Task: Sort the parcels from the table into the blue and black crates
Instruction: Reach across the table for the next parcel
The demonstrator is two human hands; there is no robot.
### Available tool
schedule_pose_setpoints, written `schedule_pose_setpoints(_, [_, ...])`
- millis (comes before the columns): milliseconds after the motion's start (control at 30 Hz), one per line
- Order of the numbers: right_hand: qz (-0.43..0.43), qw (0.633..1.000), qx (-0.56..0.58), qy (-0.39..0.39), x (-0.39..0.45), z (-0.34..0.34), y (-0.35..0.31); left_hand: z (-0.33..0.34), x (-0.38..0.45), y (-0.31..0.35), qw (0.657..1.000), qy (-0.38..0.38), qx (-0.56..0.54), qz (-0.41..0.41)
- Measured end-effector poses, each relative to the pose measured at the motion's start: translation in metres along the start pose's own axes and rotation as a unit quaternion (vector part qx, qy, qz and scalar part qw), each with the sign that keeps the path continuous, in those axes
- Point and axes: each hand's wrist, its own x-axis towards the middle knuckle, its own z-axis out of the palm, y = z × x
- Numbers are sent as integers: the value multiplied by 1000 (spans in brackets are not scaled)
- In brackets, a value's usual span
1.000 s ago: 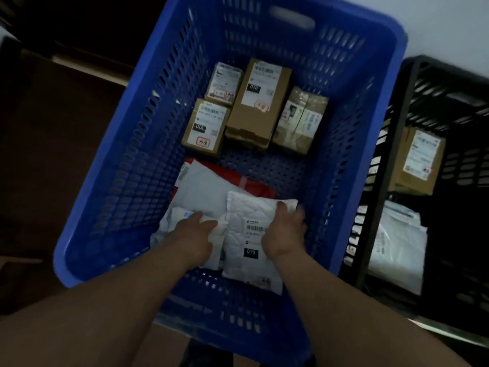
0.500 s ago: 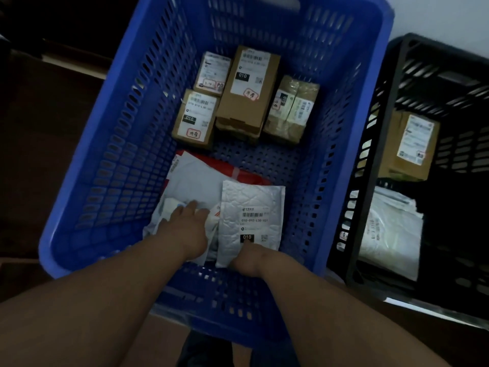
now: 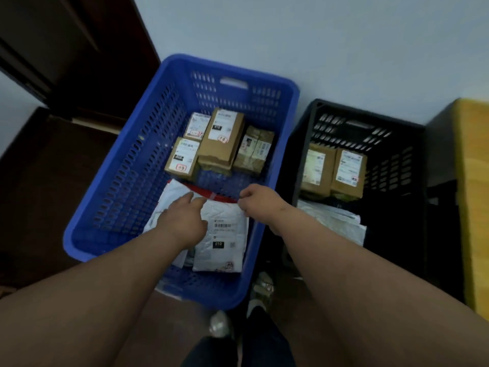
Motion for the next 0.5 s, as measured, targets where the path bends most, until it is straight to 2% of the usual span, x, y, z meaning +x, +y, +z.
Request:
schedule_pose_setpoints(167, [30, 998, 24, 53, -86, -28, 39, -21, -39, 37, 998, 15, 12, 51])
schedule_pose_setpoints(300, [48, 997, -2, 68, -157, -43, 75, -30, -85, 74, 994, 8, 32, 104])
schedule_pose_setpoints(500, [79, 987, 44, 133, -248, -70, 130, -31, -139, 155, 984, 18, 46, 173])
